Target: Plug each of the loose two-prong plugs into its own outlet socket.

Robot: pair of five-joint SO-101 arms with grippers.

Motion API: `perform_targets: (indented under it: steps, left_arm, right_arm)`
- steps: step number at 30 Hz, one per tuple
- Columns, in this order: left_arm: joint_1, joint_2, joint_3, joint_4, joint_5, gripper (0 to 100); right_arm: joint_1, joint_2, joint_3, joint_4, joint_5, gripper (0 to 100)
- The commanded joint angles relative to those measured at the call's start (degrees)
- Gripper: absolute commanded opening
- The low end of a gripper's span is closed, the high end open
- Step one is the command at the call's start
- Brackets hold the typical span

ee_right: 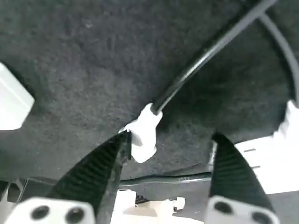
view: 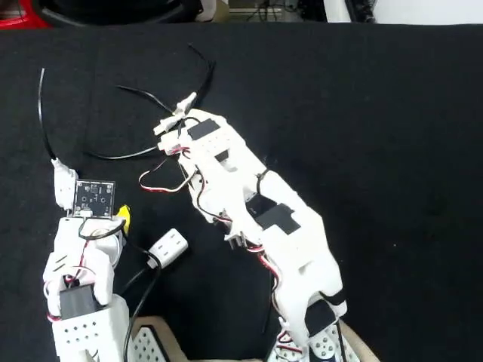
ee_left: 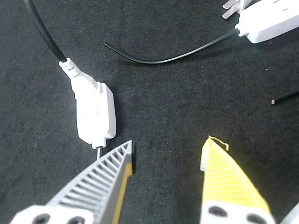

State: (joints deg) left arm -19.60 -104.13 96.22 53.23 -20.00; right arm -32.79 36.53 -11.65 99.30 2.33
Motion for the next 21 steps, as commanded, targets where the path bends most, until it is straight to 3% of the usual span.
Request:
perform_targets:
  steps: [1, 9, 21]
  left_arm:
    - [0.66, -0.09, 1.1, -1.14, -0.62, 24]
    - [0.66, -0.09, 1.1, -1.14, -0.62, 24]
    - [0.66, -0.09, 1.1, -1.32, -0.62, 24]
  right_arm:
    - [-0.26, -0.4, -1.98, 1.49, -0.53, 22.5]
    - [-0.35, 5.76, -6.29, 1.67, -2.73, 3.1]
    - [-2.64, 5.67, -8.04, 1.76, -5.36, 1.2]
